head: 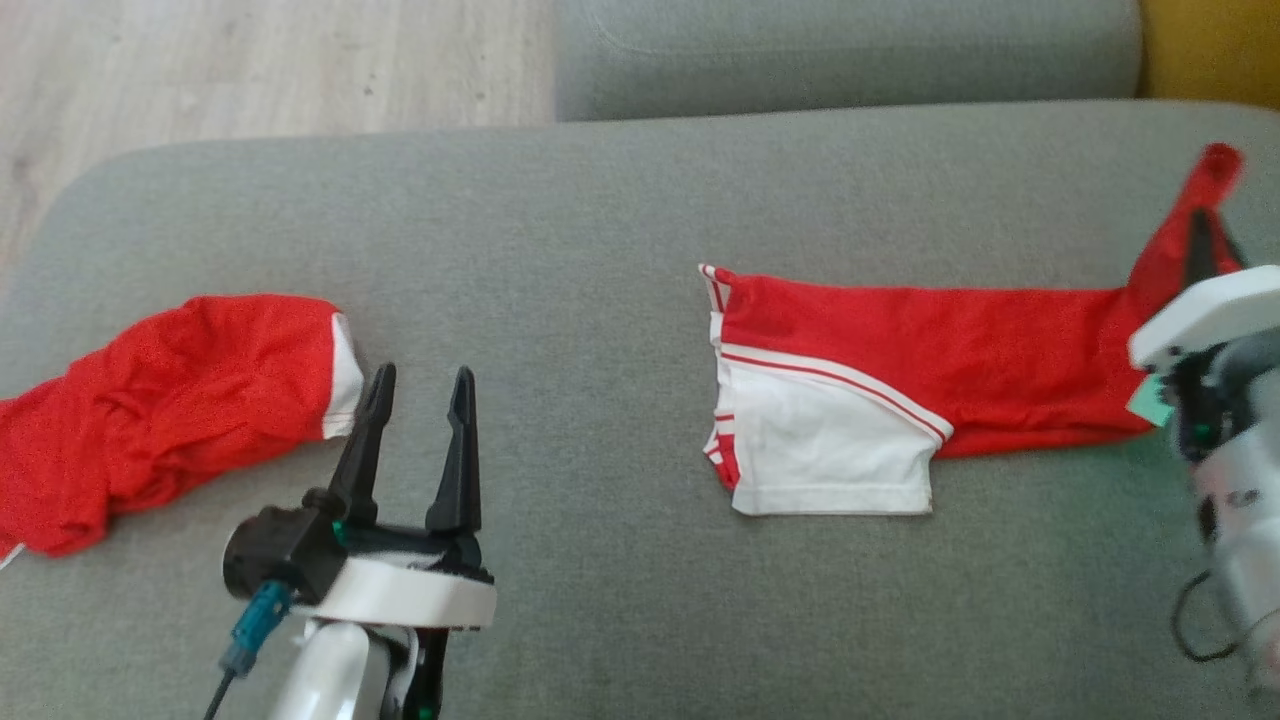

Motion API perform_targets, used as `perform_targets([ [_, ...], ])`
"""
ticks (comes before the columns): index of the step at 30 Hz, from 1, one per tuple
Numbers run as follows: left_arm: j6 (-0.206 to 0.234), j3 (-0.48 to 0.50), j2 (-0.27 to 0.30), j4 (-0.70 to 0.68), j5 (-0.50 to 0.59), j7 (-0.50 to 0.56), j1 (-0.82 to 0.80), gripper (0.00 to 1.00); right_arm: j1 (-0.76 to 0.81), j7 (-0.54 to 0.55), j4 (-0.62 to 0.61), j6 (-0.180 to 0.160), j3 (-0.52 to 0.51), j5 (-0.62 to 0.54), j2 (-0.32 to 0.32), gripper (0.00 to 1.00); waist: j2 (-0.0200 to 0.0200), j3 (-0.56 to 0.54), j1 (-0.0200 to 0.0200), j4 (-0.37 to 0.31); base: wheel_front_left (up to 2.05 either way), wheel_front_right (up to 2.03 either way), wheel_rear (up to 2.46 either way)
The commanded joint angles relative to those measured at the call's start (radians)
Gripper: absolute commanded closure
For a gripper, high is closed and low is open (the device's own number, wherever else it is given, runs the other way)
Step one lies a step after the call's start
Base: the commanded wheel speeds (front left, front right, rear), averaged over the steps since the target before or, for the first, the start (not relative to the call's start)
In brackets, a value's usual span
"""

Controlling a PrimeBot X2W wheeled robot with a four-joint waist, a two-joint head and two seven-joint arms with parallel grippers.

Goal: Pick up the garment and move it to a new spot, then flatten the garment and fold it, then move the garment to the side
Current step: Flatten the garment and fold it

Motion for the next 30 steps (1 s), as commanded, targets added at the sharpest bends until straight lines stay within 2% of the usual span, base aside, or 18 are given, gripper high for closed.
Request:
perform_targets([
  [1,-0.005,0.032,0.003,-0.030,-0.003,-0.005,-0.018,0.00,0.004,0.009,-0.059,-0.001,0.035,0.012,0.023,1.00,0.0000,-0.017,0.0002,0.015,0.00,0.00,0.00],
  [8,-0.008,0.033,0.003,-0.029,-0.011,-0.005,0.008,0.00,0.072,0.072,-0.184,-0.001,0.105,0.035,0.104,1.00,0.0000,-0.051,0.0002,0.050,0.00,0.00,0.00],
  [23,-0.009,0.034,0.003,-0.028,-0.019,-0.005,0.034,0.00,0.205,0.167,-0.399,-0.001,0.207,0.054,0.205,1.00,0.0000,-0.079,0.0002,0.103,0.00,0.00,0.00],
  [30,-0.007,0.027,0.003,-0.028,-0.031,-0.005,0.033,0.00,0.253,0.200,-0.445,-0.001,0.253,0.055,0.230,1.00,0.0000,-0.065,0.0002,0.133,0.00,0.00,0.00],
])
